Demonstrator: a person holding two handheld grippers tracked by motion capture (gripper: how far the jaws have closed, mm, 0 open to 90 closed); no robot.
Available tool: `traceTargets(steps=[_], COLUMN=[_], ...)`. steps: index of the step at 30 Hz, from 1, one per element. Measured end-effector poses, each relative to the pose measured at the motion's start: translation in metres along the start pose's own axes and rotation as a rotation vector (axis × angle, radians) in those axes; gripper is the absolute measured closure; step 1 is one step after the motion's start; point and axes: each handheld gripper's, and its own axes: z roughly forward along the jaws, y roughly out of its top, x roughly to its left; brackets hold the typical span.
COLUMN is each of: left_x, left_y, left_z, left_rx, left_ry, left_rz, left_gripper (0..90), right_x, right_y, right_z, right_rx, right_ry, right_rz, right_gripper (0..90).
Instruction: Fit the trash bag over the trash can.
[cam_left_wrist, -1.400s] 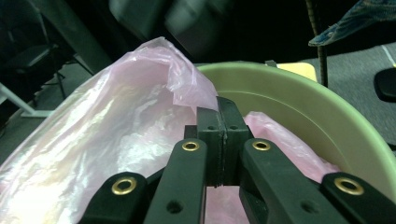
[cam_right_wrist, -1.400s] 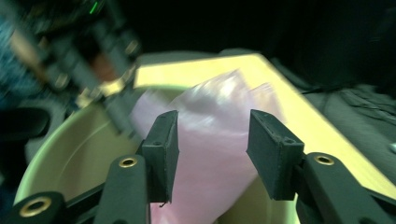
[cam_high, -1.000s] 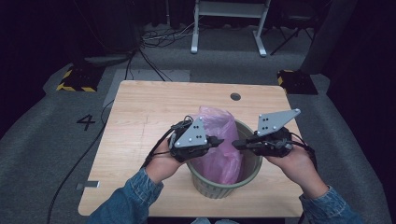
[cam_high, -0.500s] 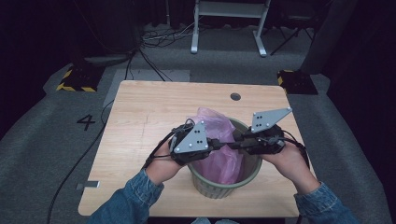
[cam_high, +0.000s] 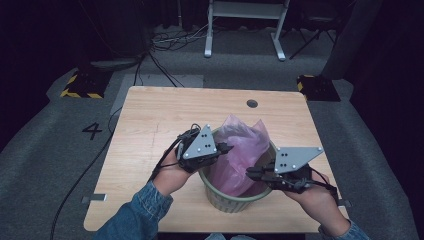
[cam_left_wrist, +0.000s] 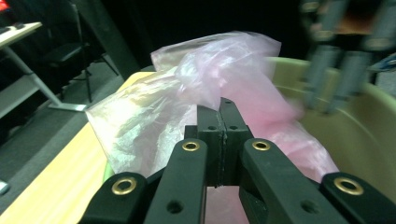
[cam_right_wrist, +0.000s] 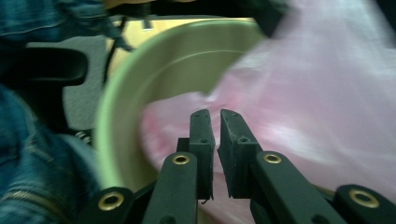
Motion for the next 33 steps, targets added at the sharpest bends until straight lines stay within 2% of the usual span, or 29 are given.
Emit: traceTargets(steps=[2, 5, 8, 10, 11, 15, 17, 18, 20, 22, 23, 25, 26, 29, 33], left_x=[0.0, -0.003, -0.008, -0.011, -0.012, -0.013, -0.013, -0.013, -0.013, -0.013, -0.011, -0.008, -0.006, -0.007, -0.017], left_y=[0.0, 0.0, 0.002, 0.003, 0.004, 0.004, 0.004, 0.005, 0.005, 0.005, 0.004, 0.002, 0.001, -0.001, 0.003], left_z=[0.001, 0.001, 0.003, 0.004, 0.005, 0.007, 0.008, 0.008, 0.008, 0.007, 0.006, 0.006, 0.005, 0.006, 0.01], left_rx=[-0.003, -0.012, -0.01, -0.007, -0.004, -0.002, -0.001, -0.003, -0.007, -0.008, -0.004, 0.004, 0.005, -0.012, -0.013], left_ry=[-0.001, -0.01, -0.018, -0.023, -0.026, -0.041, -0.042, -0.044, -0.04, -0.026, -0.012, 0.012, 0.01, -0.033, -0.075], left_rz=[0.007, 0.027, 0.068, 0.091, 0.097, 0.1, 0.104, 0.102, 0.098, 0.094, 0.088, 0.067, 0.056, 0.062, 0.127], left_gripper=[89.6, 89.7, 89.6, 89.6, 89.6, 89.6, 89.5, 89.5, 89.4, 89.4, 89.4, 89.3, 89.3, 89.4, 89.4], right_x=[0.003, 0.001, -0.009, -0.017, -0.029, -0.038, -0.043, -0.045, -0.047, -0.046, -0.041, -0.04, -0.037, -0.037, -0.048], right_y=[0.001, 0.002, 0.005, 0.006, 0.008, 0.011, 0.013, 0.014, 0.014, 0.014, 0.014, 0.014, 0.014, 0.016, 0.016], right_z=[-0.002, -0.007, -0.021, -0.028, -0.035, -0.037, -0.034, -0.031, -0.019, -0.016, -0.01, -0.009, -0.009, -0.012, -0.011], right_rx=[0.0, -0.01, -0.056, -0.075, -0.103, -0.116, -0.124, -0.122, -0.083, -0.071, -0.058, -0.056, -0.056, -0.074, -0.099], right_ry=[0.011, -0.003, -0.052, -0.093, -0.121, -0.127, -0.114, -0.091, -0.036, -0.017, 0.018, 0.022, 0.024, 0.045, 0.091], right_rz=[-0.005, -0.002, 0.019, 0.023, 0.042, 0.042, 0.041, 0.044, 0.049, 0.051, 0.047, 0.046, 0.04, 0.052, 0.12], right_gripper=[78.9, 77.4, 75.5, 70.2, 67.1, 62.9, 61.7, 61.8, 67.6, 69.3, 71.3, 71.2, 71.2, 70.2, 62.4])
